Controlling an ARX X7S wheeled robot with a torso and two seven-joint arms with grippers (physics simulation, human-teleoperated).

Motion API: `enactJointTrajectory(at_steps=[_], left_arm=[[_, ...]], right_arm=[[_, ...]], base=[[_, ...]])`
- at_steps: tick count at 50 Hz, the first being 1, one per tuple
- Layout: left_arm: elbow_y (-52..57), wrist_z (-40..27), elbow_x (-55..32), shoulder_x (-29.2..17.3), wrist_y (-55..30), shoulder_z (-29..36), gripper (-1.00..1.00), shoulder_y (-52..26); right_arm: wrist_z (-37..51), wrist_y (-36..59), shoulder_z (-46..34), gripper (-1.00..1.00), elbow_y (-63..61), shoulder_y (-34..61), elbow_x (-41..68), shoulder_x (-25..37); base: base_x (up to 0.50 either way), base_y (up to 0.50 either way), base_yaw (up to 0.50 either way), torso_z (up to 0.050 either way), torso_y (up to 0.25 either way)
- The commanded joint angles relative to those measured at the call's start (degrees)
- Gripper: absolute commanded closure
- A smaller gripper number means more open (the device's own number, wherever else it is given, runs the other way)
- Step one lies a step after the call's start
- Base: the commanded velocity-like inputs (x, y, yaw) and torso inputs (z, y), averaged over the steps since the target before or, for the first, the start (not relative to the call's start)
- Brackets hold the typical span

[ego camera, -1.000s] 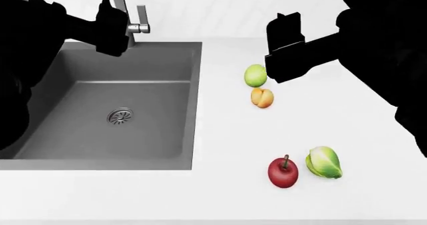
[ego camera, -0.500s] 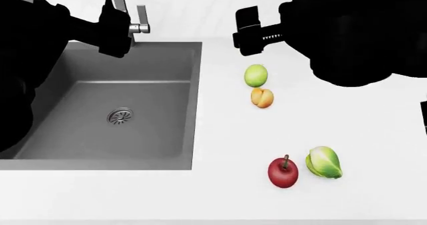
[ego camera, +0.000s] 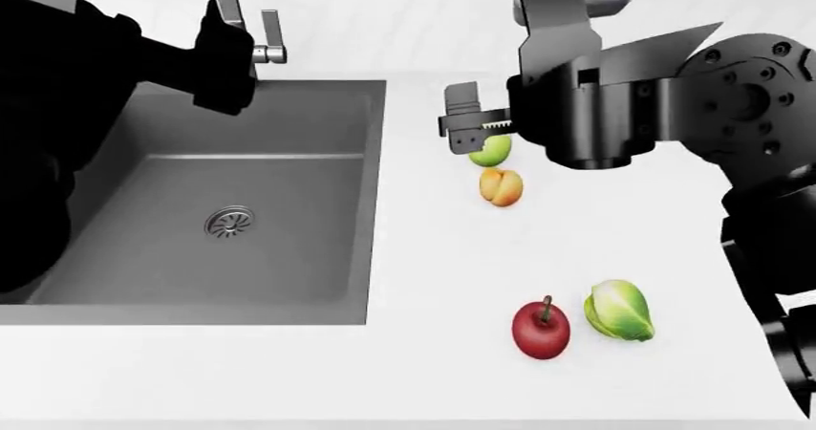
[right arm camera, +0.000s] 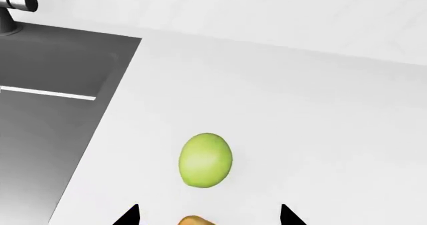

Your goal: There is a mixed pile of frozen fruits and vegetables on the counter. Locate all the frozen vegetables and place the items in a bowl on the counter. Take all the frozen fruits and defrost them in a running sink.

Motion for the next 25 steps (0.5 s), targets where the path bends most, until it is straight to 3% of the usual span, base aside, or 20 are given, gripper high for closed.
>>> enactJointTrajectory(at_steps=[1,25], left_arm=[[0.0,0.2,0.2,-0.1,0.5,0.8,-1.00,0.1],[0.1,0.5,0.8,-0.4,1.8,2.1,-1.00,0.6]], right_arm=[[-0.4,-0.4,-0.1,-1.00,2.2,-2.7,1.1,0.2],[-10.8,-9.3,-1.4,-1.00,7.4,-10.6,-6.1,-1.1]], base=[[0.00,0.00,0.00,0.000,0.000],[0.00,0.00,0.00,0.000,0.000]])
